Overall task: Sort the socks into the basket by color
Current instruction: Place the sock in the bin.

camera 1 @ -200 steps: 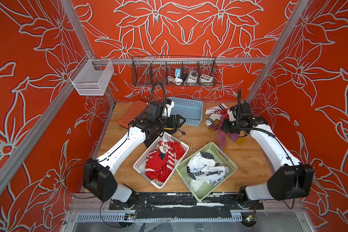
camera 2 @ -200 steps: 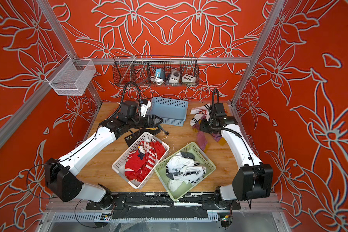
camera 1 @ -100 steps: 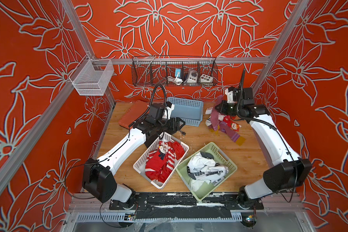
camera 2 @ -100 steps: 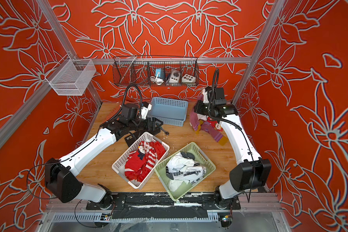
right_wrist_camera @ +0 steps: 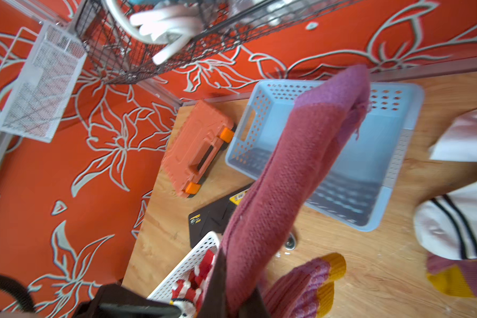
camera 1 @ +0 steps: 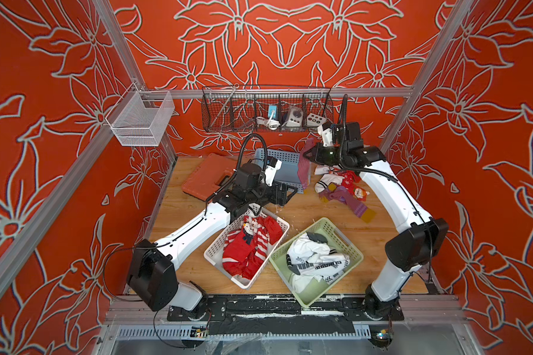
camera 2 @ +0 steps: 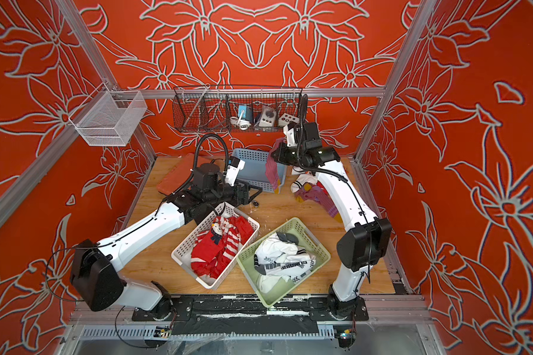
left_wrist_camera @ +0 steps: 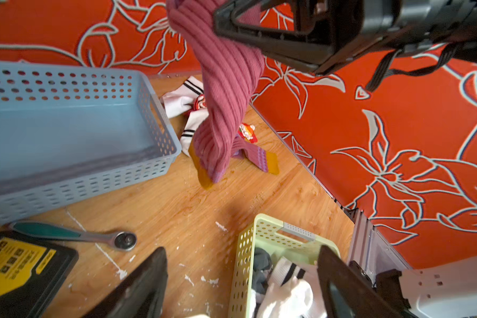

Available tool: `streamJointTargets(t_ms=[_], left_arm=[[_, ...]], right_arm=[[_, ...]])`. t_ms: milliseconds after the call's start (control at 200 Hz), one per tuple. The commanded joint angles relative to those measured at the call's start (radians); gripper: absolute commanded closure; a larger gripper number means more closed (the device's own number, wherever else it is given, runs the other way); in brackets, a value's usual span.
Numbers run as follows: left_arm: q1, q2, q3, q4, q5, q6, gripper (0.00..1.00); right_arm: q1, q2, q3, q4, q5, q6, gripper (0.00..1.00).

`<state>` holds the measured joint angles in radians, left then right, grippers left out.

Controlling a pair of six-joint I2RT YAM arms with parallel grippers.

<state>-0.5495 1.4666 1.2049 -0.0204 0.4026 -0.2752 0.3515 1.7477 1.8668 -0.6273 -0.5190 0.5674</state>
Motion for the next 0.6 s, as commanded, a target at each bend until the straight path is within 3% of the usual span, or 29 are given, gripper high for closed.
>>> streamJointTargets(t_ms=[0, 155, 225, 270, 350, 405, 500, 530, 595], left_arm=[[-0.006, 0.057, 0.039, 0.111, -0.005, 0.046, 0.16], [-0.011, 0.138, 0.101, 0.137, -0.013, 0.057, 0.16], [-0.012, 0.161, 0.122, 0.144, -0.030, 0.066, 0.20], [-0.012, 0.182, 0.145, 0.131, -0.060, 0.074, 0.32], [-0.012, 0.218, 0.194, 0.089, -0.105, 0.099, 0.66], [-0.012, 0.232, 0.205, 0.089, -0.140, 0.109, 0.79], [-0.009, 0.249, 0.227, 0.077, -0.178, 0.124, 0.95], [-0.009, 0.256, 0.234, 0.073, -0.188, 0.129, 1.00], [-0.005, 0.271, 0.247, 0.070, -0.216, 0.129, 1.00]], right_arm=[[0.015, -0.010, 0.006, 0.021, -0.058, 0.030, 1.00], [0.022, -0.016, -0.014, 0.023, -0.089, 0.034, 1.00], [0.026, -0.019, -0.029, 0.025, -0.098, 0.037, 1.00], [0.027, -0.022, -0.040, 0.028, -0.104, 0.037, 1.00], [0.027, -0.021, -0.051, 0.023, -0.123, 0.035, 1.00], [0.027, -0.019, -0.056, 0.005, -0.120, 0.026, 1.00], [0.027, -0.025, -0.070, -0.028, -0.092, 0.004, 1.00], [0.027, -0.025, -0.073, -0.036, -0.088, -0.003, 0.94], [0.026, -0.027, -0.076, -0.048, -0.080, -0.013, 0.88]])
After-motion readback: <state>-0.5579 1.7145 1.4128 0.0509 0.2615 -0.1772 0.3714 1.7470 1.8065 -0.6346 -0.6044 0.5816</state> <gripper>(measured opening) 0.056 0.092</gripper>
